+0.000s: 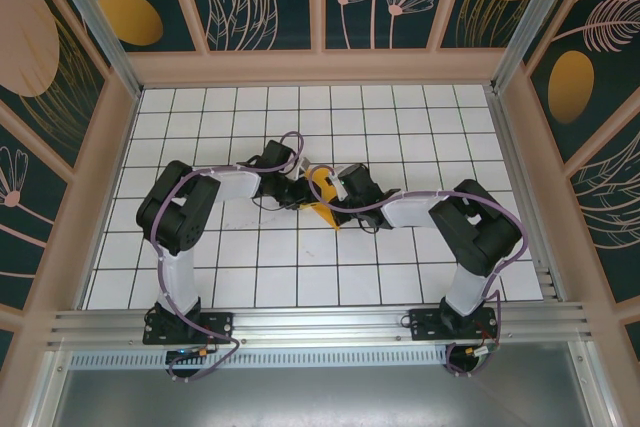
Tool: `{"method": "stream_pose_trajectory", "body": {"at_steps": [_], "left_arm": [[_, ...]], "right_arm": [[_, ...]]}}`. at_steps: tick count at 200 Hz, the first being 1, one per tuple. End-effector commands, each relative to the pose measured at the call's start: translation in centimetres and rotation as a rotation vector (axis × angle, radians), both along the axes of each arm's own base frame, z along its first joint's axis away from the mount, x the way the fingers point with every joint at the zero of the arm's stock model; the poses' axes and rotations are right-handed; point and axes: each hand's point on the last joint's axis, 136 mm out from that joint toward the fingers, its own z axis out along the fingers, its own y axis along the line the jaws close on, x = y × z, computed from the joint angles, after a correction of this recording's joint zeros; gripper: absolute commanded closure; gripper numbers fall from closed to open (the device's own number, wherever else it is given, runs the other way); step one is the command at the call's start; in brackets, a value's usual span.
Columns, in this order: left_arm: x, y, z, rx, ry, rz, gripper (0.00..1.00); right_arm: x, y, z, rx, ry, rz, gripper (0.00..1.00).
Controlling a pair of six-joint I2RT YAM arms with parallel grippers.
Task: Fold a paper plane with a square sheet of paper (fold left side to right side)
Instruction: Third fold the triangle at the center of the table.
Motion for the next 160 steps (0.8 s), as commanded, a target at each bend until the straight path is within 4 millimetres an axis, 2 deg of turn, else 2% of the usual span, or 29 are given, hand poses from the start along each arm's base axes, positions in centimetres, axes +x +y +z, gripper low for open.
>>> {"method": "stream_pose_trajectory", "body": {"at_steps": [1,8,41,54,69,107,160], "left_arm": [[-1.5,2.2,-5.0,0.149,0.059,0.012,0.68],[-1.6,2.5,-5.4,0.161,0.064,0.015,0.68],[-2.0,3.0,-6.3,0.188,0.076,0.024,0.69],[-2.0,3.1,-6.4,0.192,0.076,0.026,0.69],[-2.0,3.1,-6.4,0.191,0.074,0.028,0.69],[-1.7,3.0,-6.1,0.187,0.064,0.029,0.69],[-1.7,3.0,-6.2,0.189,0.066,0.027,0.69]], "right_arm": [[-1.4,-0.4,0.4,0.007,0.069,0.014,1.0],[-1.1,-0.2,1.4,0.032,0.062,0.008,0.99],[-0.1,-0.4,6.2,0.135,0.039,-0.02,0.81],[-0.5,-0.6,7.6,0.171,0.046,-0.016,0.76],[-1.8,-0.3,8.4,0.215,0.089,0.021,0.74],[-6.1,2.0,8.4,0.399,0.299,0.12,0.77],[-6.0,3.1,4.7,0.356,0.415,0.1,0.8]]}}
